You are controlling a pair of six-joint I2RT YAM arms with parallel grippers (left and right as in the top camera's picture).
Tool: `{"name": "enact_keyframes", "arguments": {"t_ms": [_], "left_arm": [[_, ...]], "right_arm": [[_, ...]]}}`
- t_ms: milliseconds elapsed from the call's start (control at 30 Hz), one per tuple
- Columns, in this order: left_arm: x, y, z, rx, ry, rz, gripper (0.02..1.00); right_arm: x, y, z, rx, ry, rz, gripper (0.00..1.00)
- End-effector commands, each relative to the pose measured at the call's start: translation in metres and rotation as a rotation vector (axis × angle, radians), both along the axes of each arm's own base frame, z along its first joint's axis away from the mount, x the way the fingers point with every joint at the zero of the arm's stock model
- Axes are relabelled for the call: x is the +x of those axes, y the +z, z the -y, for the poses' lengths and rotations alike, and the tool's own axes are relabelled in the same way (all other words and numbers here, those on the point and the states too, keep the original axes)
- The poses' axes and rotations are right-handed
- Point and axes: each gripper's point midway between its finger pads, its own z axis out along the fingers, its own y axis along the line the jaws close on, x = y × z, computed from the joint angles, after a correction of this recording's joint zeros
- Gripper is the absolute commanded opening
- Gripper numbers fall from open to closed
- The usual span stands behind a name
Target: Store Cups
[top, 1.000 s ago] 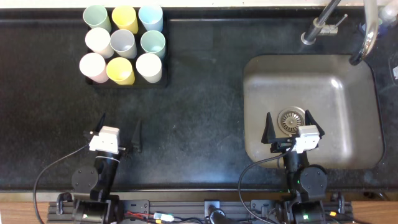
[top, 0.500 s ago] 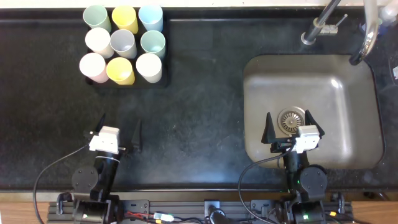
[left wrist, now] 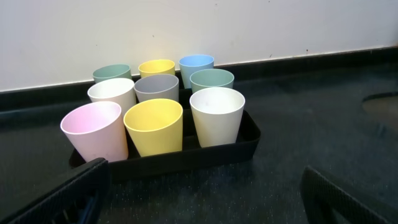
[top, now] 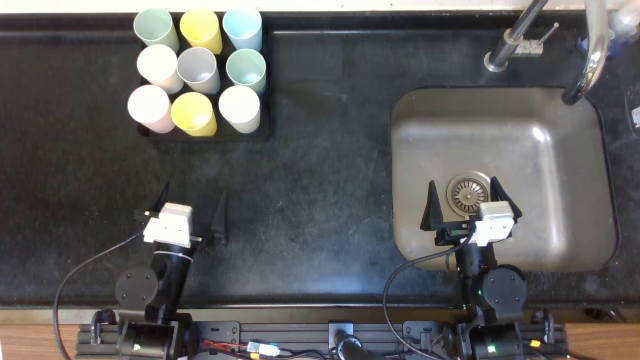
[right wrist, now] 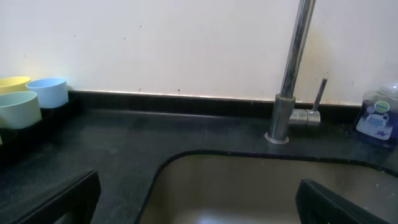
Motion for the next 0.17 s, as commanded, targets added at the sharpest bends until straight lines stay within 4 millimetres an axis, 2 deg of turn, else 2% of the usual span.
{"name": "enact_keyframes", "arguments": {"t_ms": [33, 167], "left_arm": [[-0.0005, 0.0002, 0.0001, 0.011, -0.004, 0.006, 1.0], [-0.0005, 0.0002, 0.0001, 0.011, -0.004, 0.006, 1.0]], "right_arm": [[0.0003, -0.0033, 0.0017, -0.003, -0.009, 0.001, 0.996], [0.0003, -0.0033, 0.0018, -0.003, -0.01, 0.001, 0.998]]}}
